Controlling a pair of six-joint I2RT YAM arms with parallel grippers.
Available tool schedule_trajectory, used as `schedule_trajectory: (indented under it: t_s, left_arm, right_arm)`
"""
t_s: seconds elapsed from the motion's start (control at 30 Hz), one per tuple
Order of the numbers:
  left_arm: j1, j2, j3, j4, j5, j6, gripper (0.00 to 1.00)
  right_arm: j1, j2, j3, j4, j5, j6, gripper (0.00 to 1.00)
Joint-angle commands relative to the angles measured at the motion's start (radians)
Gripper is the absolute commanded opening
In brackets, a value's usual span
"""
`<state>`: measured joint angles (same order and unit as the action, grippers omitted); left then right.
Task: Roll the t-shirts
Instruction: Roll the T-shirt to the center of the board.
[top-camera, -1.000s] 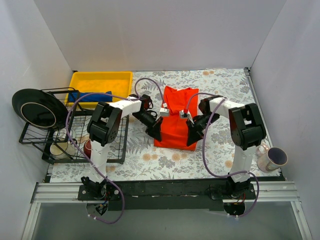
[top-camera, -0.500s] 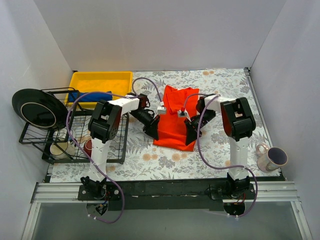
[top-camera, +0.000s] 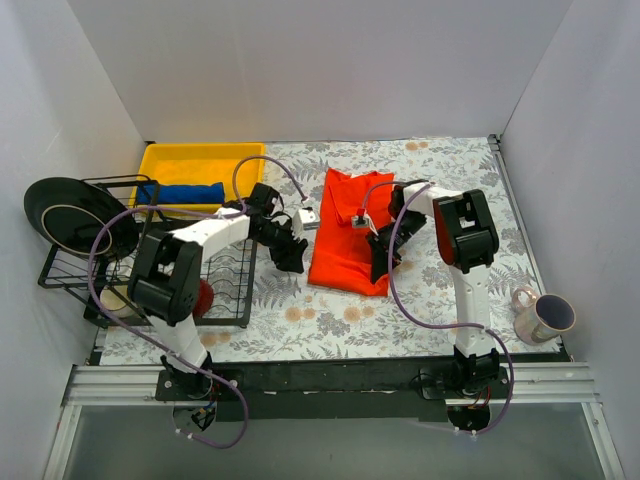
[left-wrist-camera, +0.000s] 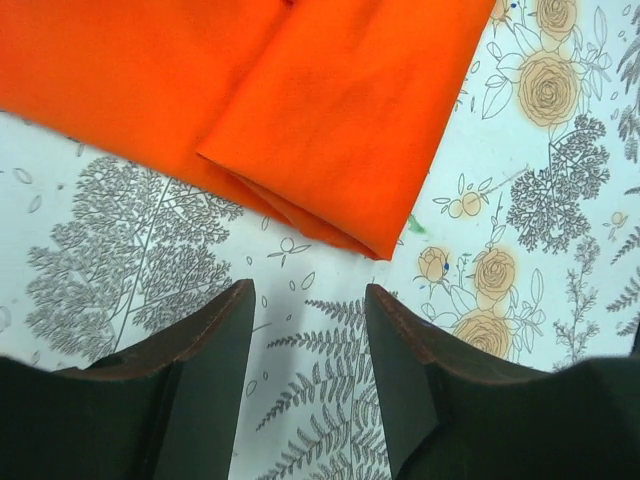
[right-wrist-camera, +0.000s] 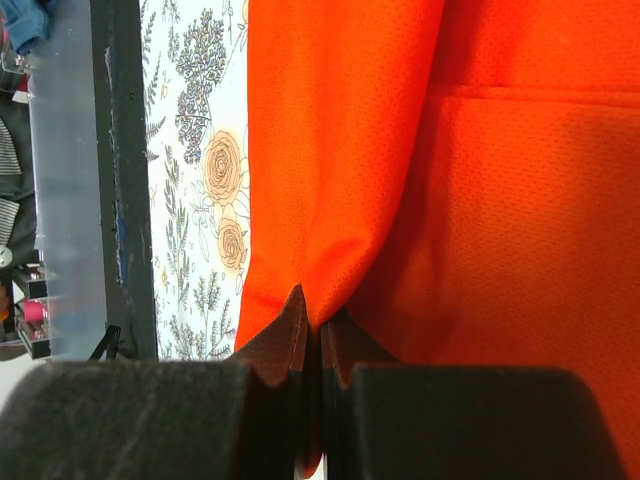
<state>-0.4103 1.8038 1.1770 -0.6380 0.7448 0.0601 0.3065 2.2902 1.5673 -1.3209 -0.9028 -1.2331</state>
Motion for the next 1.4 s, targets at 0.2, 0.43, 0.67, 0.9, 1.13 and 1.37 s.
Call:
schedule_trajectory:
  t_s: [0.2, 0.43, 0.67, 0.9, 1.13, 1.37]
  left_arm:
    - [-0.182, -0.34, -0.327, 0.529, -0.094, 0.064, 0.6]
    - [-0.254, -0.229, -0.384, 0.748, -0.134, 0.176, 0.62]
    - [-0.268, -0.159, -0.385, 0.647, -0.113, 0.289, 0.61]
    - [-0.311, -0.118, -0.43, 0.557, -0.24, 0.396, 0.42]
    - [-0.318, -0.078, -0.373, 0.467, -0.295, 0.316, 0.21]
    - [-0.242, -0.025, -0.18, 0.313, -0.05, 0.029, 0.14]
  right_arm:
    - [0.017, 0.034, 0.03, 0.014, 0.088, -0.012, 0.06]
    - [0.017, 0.038, 0.034, 0.014, 0.108, -0.025, 0.06]
    - [0.017, 0.04, 0.036, 0.012, 0.105, -0.031, 0.08]
    - [0.017, 0.037, 0.097, 0.012, 0.076, 0.004, 0.22]
    - [-0.058, -0.13, 0.185, 0.017, 0.088, 0.038, 0.55]
    - [-0.133, -0.496, -0.1, 0.252, 0.094, 0.06, 0.87]
